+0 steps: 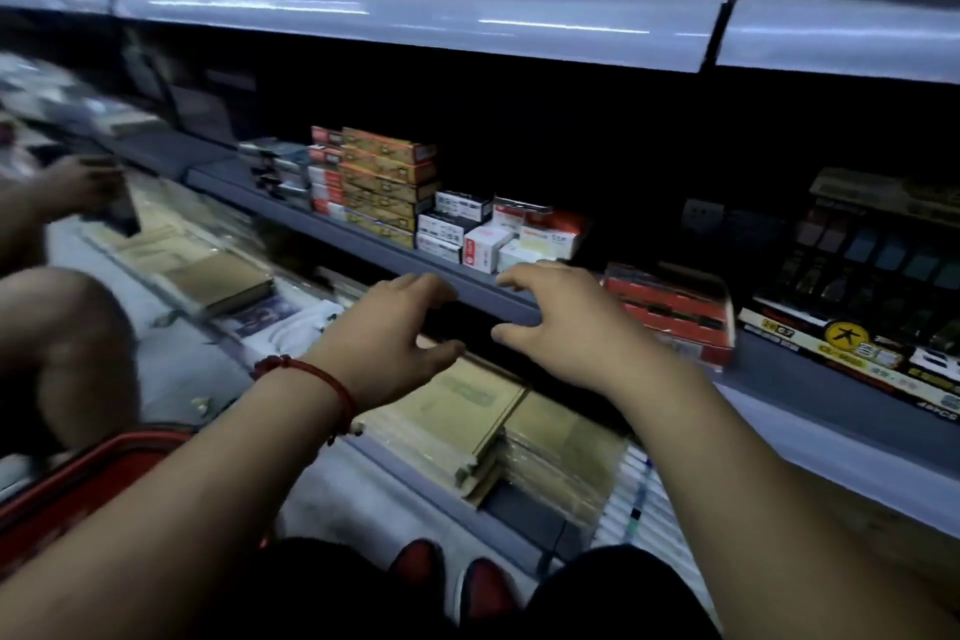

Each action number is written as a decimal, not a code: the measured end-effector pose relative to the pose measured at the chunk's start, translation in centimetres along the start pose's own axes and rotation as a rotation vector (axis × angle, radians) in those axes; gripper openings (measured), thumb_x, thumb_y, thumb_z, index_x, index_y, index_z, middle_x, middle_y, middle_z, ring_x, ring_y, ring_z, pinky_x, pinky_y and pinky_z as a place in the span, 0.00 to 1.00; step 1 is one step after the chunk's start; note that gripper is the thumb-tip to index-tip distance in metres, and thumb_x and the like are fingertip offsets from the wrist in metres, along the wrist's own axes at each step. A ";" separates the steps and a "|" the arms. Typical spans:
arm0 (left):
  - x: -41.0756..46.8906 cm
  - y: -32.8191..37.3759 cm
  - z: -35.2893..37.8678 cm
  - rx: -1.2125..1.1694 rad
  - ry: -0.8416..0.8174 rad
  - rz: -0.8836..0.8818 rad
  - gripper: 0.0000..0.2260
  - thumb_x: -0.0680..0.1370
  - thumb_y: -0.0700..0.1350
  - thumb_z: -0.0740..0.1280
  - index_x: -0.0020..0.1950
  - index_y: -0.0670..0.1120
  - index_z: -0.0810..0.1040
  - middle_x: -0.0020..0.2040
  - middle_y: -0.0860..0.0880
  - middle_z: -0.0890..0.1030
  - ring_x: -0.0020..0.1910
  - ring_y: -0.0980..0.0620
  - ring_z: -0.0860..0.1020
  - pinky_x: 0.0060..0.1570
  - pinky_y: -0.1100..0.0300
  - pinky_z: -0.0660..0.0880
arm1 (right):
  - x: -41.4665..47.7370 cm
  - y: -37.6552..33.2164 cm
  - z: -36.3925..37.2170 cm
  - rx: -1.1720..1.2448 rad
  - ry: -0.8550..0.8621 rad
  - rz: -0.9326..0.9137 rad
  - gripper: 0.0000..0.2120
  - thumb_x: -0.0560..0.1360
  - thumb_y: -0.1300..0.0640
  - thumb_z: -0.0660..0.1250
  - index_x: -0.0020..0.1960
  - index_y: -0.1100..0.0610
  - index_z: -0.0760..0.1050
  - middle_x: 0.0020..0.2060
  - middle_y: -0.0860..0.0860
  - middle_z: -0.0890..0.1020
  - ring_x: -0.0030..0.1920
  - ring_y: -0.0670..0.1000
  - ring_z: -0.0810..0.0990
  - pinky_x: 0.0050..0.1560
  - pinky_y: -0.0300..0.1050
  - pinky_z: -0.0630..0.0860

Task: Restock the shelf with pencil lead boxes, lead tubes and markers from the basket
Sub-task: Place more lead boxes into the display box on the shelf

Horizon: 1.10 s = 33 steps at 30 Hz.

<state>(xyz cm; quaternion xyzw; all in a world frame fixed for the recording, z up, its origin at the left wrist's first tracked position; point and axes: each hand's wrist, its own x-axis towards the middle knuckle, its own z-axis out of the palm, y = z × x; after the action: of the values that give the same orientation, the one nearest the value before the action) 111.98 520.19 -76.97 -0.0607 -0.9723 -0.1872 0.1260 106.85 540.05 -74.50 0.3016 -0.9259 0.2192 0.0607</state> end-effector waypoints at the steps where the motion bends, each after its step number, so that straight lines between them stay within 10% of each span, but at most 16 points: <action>1: -1.2 -0.7 -0.8 0.008 -0.001 -0.030 0.23 0.75 0.55 0.73 0.67 0.48 0.75 0.61 0.49 0.79 0.59 0.49 0.77 0.57 0.55 0.73 | 0.5 -1.3 0.8 0.006 -0.027 -0.040 0.26 0.75 0.47 0.72 0.71 0.50 0.72 0.65 0.51 0.76 0.64 0.53 0.75 0.62 0.47 0.73; 17: -21.4 -12.1 -9.6 0.224 -0.008 -0.677 0.24 0.73 0.55 0.75 0.63 0.46 0.75 0.60 0.44 0.78 0.58 0.42 0.77 0.56 0.55 0.73 | 4.7 -21.2 14.8 0.177 -0.487 -0.570 0.24 0.73 0.52 0.76 0.67 0.53 0.76 0.63 0.51 0.80 0.63 0.52 0.77 0.57 0.40 0.70; 33: -38.8 -32.9 4.6 -0.043 -0.776 -1.079 0.34 0.73 0.55 0.76 0.75 0.47 0.69 0.71 0.45 0.75 0.67 0.44 0.75 0.63 0.56 0.71 | 0.4 -30.9 42.7 -0.183 -1.131 -0.710 0.34 0.70 0.48 0.78 0.72 0.54 0.71 0.68 0.53 0.76 0.66 0.56 0.76 0.65 0.48 0.73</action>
<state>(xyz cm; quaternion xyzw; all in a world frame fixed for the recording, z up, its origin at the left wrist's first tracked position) 142.78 488.89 -102.96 0.3690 -0.8374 -0.2078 -0.3457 125.43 498.62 -101.24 0.6496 -0.6746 -0.0850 -0.3401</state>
